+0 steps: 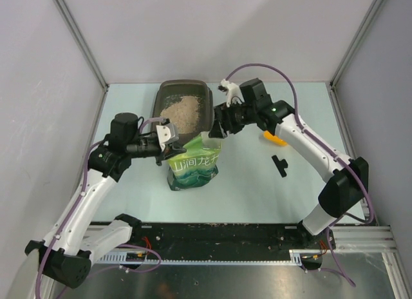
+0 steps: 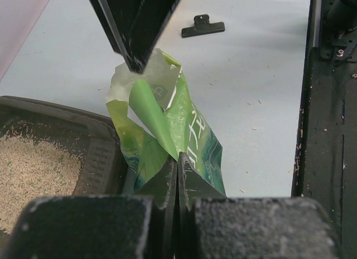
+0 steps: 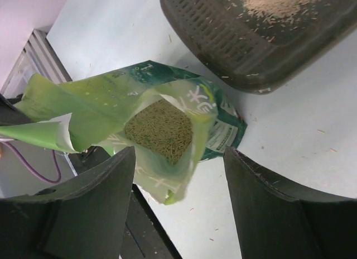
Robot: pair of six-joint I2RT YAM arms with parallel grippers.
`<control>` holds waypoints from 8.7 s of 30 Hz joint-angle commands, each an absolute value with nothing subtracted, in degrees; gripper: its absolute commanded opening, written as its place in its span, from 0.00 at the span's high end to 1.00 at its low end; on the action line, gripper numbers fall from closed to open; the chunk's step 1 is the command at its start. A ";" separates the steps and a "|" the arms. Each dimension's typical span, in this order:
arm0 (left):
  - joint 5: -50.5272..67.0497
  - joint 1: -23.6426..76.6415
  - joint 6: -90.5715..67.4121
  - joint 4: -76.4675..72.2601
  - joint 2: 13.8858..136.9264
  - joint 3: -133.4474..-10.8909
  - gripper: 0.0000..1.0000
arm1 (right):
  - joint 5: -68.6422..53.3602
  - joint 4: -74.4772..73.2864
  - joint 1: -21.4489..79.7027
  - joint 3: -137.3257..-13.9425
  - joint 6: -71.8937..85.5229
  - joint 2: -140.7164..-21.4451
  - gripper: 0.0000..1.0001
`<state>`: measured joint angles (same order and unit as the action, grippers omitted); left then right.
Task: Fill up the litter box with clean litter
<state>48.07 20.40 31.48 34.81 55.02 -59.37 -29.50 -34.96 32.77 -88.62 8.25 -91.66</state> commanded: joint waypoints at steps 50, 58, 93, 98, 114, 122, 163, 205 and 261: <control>48.43 32.96 34.28 30.59 64.51 -68.38 1.00 | -40.09 -37.73 26.19 -61.79 -36.58 -61.26 0.36; 47.99 32.96 33.84 30.67 64.25 -68.64 1.00 | -37.09 -32.43 29.88 -59.94 -31.99 -60.91 0.41; 44.30 29.19 22.86 28.13 67.84 -82.17 0.53 | -37.18 -23.55 31.46 -56.78 -26.63 -65.21 0.94; 38.80 24.88 19.25 22.51 74.42 -80.87 0.53 | -36.74 -22.33 31.29 -56.78 -25.93 -65.65 0.94; 48.51 30.84 18.72 10.73 90.87 -74.35 0.85 | -34.63 -21.97 29.09 -56.78 -25.66 -65.30 0.84; 52.38 35.15 15.38 5.36 96.58 -76.64 0.85 | -31.55 -21.71 27.34 -56.86 -26.45 -64.34 0.80; 58.53 34.54 10.02 3.16 98.00 -75.59 0.88 | -43.04 -18.99 21.28 -55.99 -22.59 -67.93 0.37; 61.35 23.83 6.59 10.00 94.23 -75.15 0.65 | -63.63 6.50 17.14 -50.54 1.48 -77.70 0.53; 66.44 20.13 -16.97 -12.67 79.01 -49.83 0.48 | -63.01 10.26 16.26 -49.92 11.24 -76.90 0.74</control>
